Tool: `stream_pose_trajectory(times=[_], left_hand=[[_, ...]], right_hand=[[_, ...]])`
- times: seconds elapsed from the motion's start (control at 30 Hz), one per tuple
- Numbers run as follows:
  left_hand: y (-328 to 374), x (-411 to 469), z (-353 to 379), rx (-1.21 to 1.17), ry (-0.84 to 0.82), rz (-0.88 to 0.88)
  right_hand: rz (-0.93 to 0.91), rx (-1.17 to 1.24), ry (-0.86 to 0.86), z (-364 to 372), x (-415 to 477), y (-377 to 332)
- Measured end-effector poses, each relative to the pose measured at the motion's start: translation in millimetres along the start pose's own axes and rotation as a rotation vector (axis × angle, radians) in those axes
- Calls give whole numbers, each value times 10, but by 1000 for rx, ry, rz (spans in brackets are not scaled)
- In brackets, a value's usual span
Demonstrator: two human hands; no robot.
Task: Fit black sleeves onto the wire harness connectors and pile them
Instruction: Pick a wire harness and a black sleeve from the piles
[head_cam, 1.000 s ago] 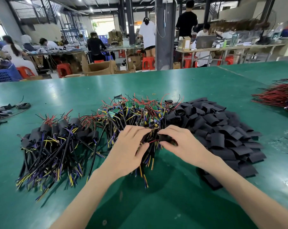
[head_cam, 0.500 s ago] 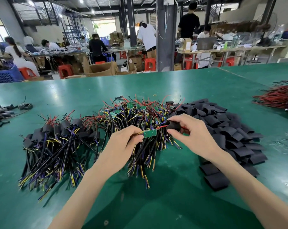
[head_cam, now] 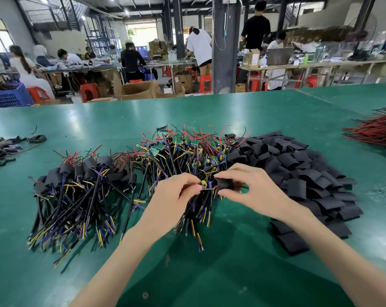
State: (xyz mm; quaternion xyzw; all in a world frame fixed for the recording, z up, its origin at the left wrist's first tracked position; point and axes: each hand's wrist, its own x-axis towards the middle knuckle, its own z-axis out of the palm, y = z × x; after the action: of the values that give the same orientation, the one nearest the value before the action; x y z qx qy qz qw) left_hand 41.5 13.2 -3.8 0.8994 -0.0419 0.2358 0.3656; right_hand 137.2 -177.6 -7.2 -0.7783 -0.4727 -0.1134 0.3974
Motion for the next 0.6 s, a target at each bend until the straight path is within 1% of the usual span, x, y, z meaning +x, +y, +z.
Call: stream_pose_trajectory(times=[0.2, 0.33, 0.43, 0.6], left_hand=[[-21, -21, 41, -3, 107, 43], [-26, -34, 75, -35, 105, 73], [-29, -39, 87, -44, 93, 93], [-22, -33, 67, -29, 88, 119]], right_hand=[[-47, -80, 8, 40, -4, 14], [-48, -96, 4, 53, -5, 4], [-25, -59, 2, 39, -8, -6], [36, 59, -53, 12, -6, -21]])
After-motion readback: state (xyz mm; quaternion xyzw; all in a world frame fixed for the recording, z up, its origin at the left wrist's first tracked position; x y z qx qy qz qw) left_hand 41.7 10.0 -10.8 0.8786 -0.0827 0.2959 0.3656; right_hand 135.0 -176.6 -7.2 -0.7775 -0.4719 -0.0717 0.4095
